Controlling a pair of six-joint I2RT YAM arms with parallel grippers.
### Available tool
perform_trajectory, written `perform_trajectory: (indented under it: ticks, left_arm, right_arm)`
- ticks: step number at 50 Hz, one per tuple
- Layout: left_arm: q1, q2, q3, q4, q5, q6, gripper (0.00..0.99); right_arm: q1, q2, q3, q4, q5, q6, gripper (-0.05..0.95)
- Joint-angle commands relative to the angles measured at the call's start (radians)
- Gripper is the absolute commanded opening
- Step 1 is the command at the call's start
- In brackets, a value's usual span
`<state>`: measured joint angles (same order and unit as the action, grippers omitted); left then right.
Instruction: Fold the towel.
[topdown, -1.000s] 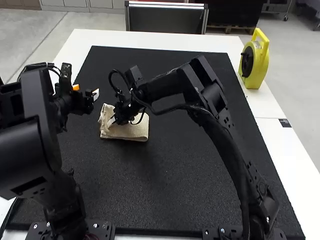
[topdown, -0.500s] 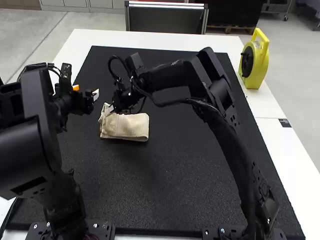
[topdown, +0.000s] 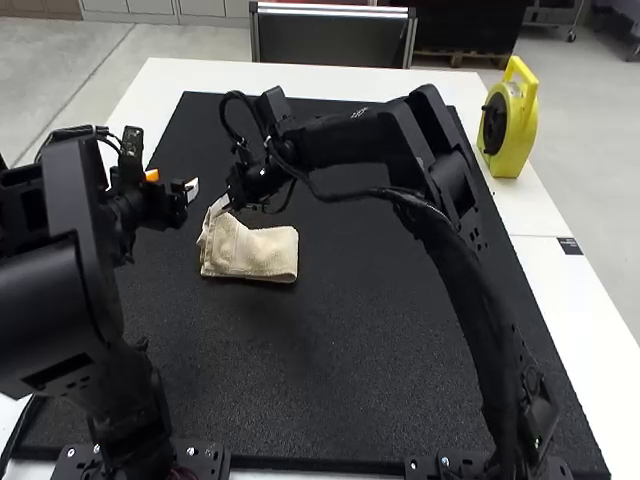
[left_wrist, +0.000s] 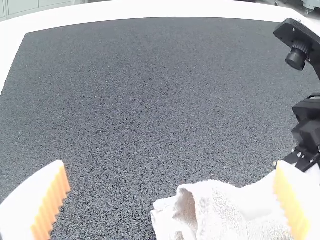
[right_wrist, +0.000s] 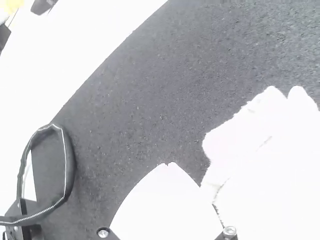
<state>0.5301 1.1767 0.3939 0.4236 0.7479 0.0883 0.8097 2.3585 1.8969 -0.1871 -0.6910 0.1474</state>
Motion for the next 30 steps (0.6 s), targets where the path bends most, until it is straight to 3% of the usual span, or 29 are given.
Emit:
perform_trajectory:
  ticks: [1,6,15,19,30]
  left_arm:
    - [-0.001,-0.035,-0.015,0.012,-0.004,-0.004,0.961]
    - [-0.005,-0.043,-0.009,0.02,-0.022,-0.005,0.961]
    - [-0.067,-0.08,0.005,0.021,-0.082,-0.032,0.961]
    - [-0.119,-0.103,0.01,0.021,-0.136,-0.07,0.961]
    - [-0.331,-0.19,0.02,0.053,-0.344,-0.157,0.962]
  right_arm:
    - [-0.066,-0.12,0.031,0.003,0.01,0.02,0.04]
    - [-0.11,-0.162,0.027,0.0,0.018,0.024,0.14]
    - [-0.176,-0.245,-0.019,-0.011,0.068,0.021,0.54]
    - [-0.202,-0.286,-0.07,-0.005,0.087,0.023,0.91]
    - [-0.293,-0.461,-0.292,0.103,0.162,0.026,0.92]
